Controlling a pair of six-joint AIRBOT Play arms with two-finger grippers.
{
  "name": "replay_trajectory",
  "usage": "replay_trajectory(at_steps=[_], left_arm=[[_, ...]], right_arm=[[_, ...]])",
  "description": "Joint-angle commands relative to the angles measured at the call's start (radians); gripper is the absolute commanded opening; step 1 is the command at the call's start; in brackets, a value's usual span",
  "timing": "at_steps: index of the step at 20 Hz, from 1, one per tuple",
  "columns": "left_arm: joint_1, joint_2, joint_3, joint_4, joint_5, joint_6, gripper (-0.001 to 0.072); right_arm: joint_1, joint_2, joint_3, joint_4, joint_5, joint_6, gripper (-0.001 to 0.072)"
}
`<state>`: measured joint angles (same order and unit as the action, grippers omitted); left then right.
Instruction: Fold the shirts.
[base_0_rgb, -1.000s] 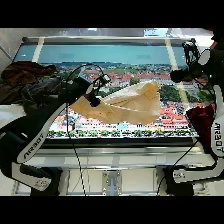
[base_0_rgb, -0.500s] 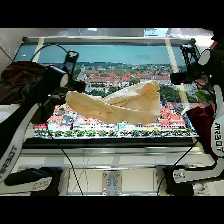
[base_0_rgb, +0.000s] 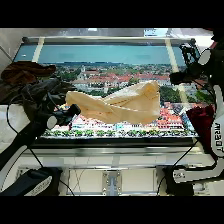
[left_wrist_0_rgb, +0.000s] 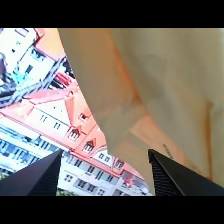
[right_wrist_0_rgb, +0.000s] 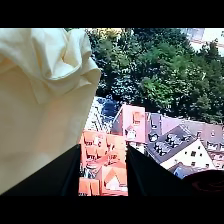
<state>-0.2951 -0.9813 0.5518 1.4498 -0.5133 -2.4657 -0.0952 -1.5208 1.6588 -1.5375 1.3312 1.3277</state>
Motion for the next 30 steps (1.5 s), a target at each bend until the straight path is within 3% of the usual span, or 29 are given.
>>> replay_trajectory(at_steps=[1,4,6,7,11,18,24,25,28,29,30], left_arm=[[0.002,0.028,-0.114,-0.205,0.167,-0.092,0.0585],[0.002,-0.010,-0.114,-0.253,0.229,-0.092,0.0585],[0.002,-0.061,-0.114,-0.335,0.283,-0.075,0.0488],[0.002,-0.082,-0.113,-0.373,0.285,-0.056,0.0481],[0.002,-0.127,-0.113,-0.489,0.286,0.071,0.0481],[0.002,-0.171,-0.112,-0.514,0.336,0.087,0.0467],[0.002,-0.272,0.000,-0.520,0.270,0.179,0.0467],[0.002,-0.295,0.029,-0.520,0.241,0.194,0.0436],[0.001,-0.353,0.084,-0.544,0.198,0.245,0.0059],[0.002,-0.353,0.084,-0.547,0.199,0.270,0.0013],[0.002,-0.352,0.084,-0.559,0.192,0.294,0.0013]], right_arm=[[0.000,0.001,0.001,0.027,-0.002,-0.002,0.0343],[0.000,0.001,0.001,0.055,-0.002,-0.001,0.0344],[0.000,0.001,0.001,0.080,-0.001,-0.001,0.0344],[0.000,0.001,0.001,0.084,-0.001,-0.001,0.0343],[0.000,0.001,0.001,0.080,-0.002,-0.001,0.0343],[0.000,0.001,0.001,0.081,-0.002,-0.001,0.0343],[0.000,0.001,0.001,0.084,0.000,0.000,0.0343],[0.000,0.001,0.001,0.084,0.003,0.000,0.0343],[0.000,0.001,0.001,0.083,0.018,0.000,0.0343],[0.000,0.000,0.000,0.084,0.019,0.000,0.0343],[0.000,0.000,-0.002,0.084,0.016,0.000,0.0343]])
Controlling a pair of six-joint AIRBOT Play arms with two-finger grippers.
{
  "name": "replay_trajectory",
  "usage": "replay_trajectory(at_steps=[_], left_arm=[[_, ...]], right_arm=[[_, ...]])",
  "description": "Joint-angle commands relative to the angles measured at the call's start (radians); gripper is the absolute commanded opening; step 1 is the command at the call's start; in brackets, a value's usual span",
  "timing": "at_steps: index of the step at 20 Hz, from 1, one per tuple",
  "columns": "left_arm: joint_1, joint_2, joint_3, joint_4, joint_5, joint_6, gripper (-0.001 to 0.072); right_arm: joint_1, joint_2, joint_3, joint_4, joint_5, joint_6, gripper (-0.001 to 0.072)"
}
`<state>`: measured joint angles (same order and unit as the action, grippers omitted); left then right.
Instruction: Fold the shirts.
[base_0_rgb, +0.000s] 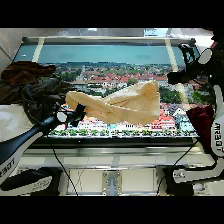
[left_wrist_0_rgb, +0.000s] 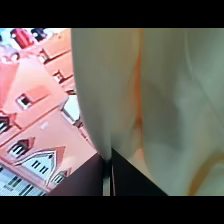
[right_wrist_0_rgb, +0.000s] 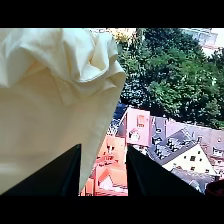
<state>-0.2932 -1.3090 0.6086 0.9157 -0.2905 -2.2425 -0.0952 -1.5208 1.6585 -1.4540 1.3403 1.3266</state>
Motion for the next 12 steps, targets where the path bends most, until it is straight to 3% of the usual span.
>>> replay_trajectory(at_steps=[1,7,12], left_arm=[[0.000,-0.025,0.027,-0.028,-0.035,0.082,0.0012],[0.000,-0.025,0.027,-0.030,-0.053,0.105,0.0012],[0.000,-0.025,0.027,-0.031,-0.082,0.147,0.0012]], right_arm=[[0.000,-0.002,-0.012,0.004,0.003,0.001,0.0343],[0.000,-0.026,-0.245,0.016,-0.006,0.000,0.0345],[0.000,-0.039,-0.350,0.059,-0.325,0.001,0.0346]])
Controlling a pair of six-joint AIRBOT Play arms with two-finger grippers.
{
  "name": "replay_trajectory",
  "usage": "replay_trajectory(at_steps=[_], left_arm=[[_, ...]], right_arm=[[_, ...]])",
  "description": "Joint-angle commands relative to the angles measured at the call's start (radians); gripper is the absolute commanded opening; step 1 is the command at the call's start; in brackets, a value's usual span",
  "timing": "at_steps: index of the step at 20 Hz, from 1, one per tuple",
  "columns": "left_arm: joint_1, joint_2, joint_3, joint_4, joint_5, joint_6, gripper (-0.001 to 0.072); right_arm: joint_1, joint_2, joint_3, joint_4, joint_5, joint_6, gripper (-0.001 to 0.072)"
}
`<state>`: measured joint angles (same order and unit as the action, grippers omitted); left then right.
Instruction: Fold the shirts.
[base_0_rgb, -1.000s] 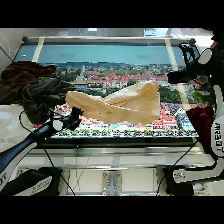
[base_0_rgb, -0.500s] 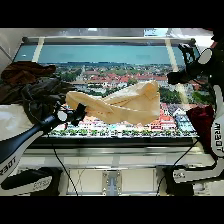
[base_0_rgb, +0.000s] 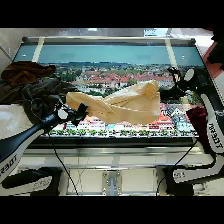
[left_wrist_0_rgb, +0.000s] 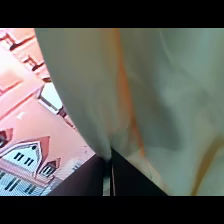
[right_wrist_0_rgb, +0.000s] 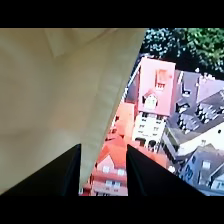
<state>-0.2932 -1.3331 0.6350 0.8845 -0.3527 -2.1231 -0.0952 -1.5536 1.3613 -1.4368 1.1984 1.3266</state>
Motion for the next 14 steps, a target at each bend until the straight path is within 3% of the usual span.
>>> replay_trajectory(at_steps=[1,3,8,14], left_arm=[[0.000,-0.001,0.001,0.001,-0.016,0.028,0.0012],[0.000,-0.001,0.001,0.001,-0.007,0.028,0.0012],[0.000,-0.001,0.001,0.001,-0.009,0.030,0.0012],[0.000,-0.001,0.001,0.001,-0.008,0.040,0.0012]], right_arm=[[0.000,-0.006,-0.053,0.086,-0.219,0.001,0.0346],[0.000,-0.006,-0.053,0.110,-0.173,0.000,0.0346],[-0.015,0.004,-0.053,0.075,0.188,-0.075,0.0382],[-0.095,0.100,-0.216,0.340,0.219,-0.035,0.0382]])
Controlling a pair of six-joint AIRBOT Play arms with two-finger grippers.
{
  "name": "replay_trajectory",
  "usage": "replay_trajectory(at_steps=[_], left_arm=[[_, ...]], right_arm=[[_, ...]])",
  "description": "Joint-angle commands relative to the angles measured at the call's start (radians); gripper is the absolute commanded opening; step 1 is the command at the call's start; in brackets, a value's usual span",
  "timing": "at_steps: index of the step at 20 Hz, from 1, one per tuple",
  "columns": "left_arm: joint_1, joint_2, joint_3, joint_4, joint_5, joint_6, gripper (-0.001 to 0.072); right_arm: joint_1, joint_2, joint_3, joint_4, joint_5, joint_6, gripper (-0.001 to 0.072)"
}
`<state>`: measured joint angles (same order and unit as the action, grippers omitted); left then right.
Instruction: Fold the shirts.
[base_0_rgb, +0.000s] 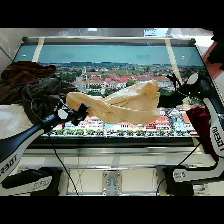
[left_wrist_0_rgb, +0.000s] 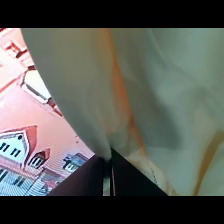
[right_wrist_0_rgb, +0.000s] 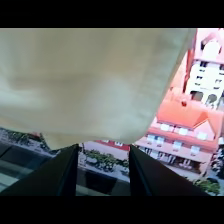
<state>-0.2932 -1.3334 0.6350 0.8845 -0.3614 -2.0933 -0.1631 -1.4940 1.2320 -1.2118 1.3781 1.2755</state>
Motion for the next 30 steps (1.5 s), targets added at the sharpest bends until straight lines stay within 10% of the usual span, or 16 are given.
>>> replay_trajectory(at_steps=[1,19,21,22,30], left_arm=[[0.000,0.000,0.001,0.001,0.001,0.019,0.0012],[0.000,0.000,0.001,-0.003,0.001,0.026,0.0012],[0.000,0.000,0.001,-0.003,0.000,0.026,0.0012],[0.000,0.000,0.001,-0.003,0.000,0.026,0.0012],[0.036,0.115,0.095,-0.013,0.076,0.105,0.0012]], right_arm=[[-0.026,0.058,-0.146,0.135,0.018,0.024,0.0383],[0.078,0.079,-0.506,0.412,-0.482,0.133,0.0370],[0.115,0.079,-0.505,0.411,-0.499,0.144,0.0233],[0.121,0.080,-0.505,0.411,-0.494,0.126,0.0022],[-0.037,0.385,-0.482,0.335,-0.369,0.082,0.0029]])
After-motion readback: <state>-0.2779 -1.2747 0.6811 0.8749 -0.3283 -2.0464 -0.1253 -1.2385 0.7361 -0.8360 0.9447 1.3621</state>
